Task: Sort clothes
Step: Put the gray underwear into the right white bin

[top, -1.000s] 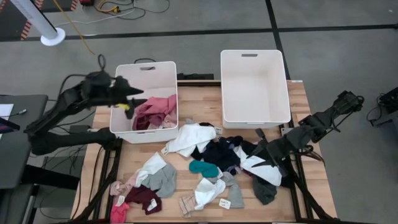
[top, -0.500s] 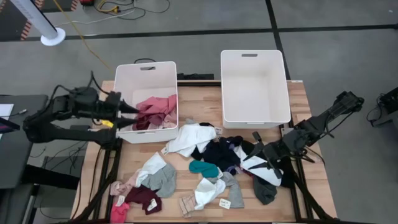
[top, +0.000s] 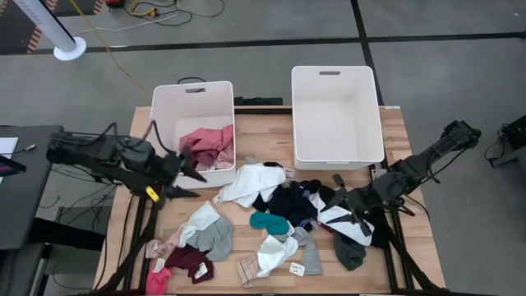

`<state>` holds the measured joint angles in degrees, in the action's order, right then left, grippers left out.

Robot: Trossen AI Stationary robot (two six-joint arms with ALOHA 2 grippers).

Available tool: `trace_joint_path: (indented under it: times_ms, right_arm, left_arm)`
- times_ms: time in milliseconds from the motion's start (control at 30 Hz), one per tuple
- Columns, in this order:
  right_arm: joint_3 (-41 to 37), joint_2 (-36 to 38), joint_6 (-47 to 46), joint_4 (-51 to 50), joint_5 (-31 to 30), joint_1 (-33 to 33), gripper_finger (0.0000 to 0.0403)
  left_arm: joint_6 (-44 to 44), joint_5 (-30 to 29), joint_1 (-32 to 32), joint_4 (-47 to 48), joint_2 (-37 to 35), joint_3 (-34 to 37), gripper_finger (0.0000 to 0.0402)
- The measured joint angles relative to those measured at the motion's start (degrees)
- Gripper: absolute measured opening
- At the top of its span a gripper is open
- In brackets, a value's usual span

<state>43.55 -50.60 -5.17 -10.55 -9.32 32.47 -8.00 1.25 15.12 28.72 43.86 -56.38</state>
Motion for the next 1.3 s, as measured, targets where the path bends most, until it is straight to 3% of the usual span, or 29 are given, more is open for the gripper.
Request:
trace_joint_path:
  times_ms: [333, 933, 1300]
  right_arm:
    - [0.0, -3.6, -2.4, -0.1, 0.0, 0.3, 0.0171]
    - [0.1, -9.9, -6.5, 4.4, 0.0, 6.5, 0.0171]
    - [0.1, -17.1, -4.8, 8.6, 0.1, 5.4, 0.017]
  left_arm:
    - [-5.9, -1.8, 10.1, 2.2, 7.5, 0.0, 0.0215]
    - [-19.2, -17.6, 30.7, 4.9, 9.8, 0.0, 0.0215]
    - [-21.5, -19.6, 35.3, 4.9, 15.2, 0.0, 0.0215]
